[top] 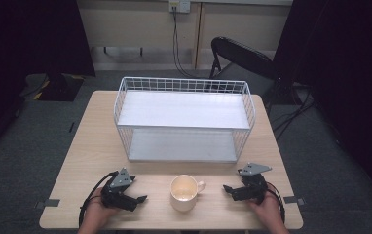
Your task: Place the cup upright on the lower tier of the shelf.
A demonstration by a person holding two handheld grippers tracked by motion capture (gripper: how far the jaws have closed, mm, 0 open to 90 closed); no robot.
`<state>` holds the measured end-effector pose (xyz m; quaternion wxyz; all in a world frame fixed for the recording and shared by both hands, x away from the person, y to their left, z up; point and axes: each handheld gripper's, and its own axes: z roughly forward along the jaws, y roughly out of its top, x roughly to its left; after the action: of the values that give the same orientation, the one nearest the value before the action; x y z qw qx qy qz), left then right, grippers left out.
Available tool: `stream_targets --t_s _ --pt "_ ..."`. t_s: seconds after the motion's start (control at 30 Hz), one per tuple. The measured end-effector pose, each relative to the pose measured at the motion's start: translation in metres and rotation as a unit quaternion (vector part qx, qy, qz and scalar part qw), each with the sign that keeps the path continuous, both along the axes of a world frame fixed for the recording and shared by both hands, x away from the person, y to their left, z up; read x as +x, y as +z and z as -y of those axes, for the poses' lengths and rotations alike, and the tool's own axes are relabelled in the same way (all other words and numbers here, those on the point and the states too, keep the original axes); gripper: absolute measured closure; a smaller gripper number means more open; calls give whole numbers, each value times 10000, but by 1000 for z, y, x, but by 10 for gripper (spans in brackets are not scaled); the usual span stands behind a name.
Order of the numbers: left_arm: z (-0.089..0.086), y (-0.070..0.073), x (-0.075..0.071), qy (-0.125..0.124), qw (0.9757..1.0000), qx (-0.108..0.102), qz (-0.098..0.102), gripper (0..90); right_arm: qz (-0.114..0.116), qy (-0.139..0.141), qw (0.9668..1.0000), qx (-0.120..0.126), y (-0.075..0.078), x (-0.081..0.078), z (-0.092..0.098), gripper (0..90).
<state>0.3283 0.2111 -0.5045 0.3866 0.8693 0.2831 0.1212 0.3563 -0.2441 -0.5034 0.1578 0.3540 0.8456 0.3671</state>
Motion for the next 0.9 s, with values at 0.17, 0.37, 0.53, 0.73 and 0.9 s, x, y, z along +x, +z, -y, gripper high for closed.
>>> stream_targets --t_s 0.17,0.37,0.53,0.73,0.9 --pt "0 0 0 -1 10000 0 0 143 -4 -85 10000 -6 0 -1 -1 118" --pt "0 0 0 0 10000 0 0 143 0 -67 10000 11 1 -2 -2 156" --pt "0 0 0 4 10000 -7 4 143 -32 129 9999 -69 5 -5 -9 183" --pt "0 0 0 4 10000 -7 5 143 -12 367 9993 47 11 -10 -20 192" --pt "0 0 0 13 10000 -12 0 143 1 518 9987 22 14 -13 -28 193"
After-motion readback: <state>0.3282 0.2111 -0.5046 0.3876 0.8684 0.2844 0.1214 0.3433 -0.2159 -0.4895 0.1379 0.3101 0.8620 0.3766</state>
